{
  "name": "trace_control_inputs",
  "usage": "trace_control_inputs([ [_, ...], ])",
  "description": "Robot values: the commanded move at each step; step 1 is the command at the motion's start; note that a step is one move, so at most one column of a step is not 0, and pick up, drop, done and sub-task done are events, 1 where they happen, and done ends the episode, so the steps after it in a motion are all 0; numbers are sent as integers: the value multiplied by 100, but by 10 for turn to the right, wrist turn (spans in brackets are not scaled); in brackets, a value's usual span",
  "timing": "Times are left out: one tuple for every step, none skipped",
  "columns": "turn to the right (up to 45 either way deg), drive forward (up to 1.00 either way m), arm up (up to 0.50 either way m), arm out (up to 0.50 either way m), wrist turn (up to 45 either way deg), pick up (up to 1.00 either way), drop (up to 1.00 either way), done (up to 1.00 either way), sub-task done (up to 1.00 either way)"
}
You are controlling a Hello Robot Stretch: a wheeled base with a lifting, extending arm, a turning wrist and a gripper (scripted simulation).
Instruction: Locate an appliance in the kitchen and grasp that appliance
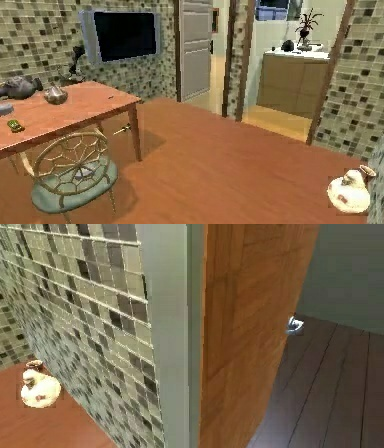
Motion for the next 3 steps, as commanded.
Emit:
trace_control_inputs([
  [240,0,0,0,0,0,0,0,0],
  [0,100,0,0,0,0,0,0,0],
  [30,0,0,0,0,0,0,0,0],
])
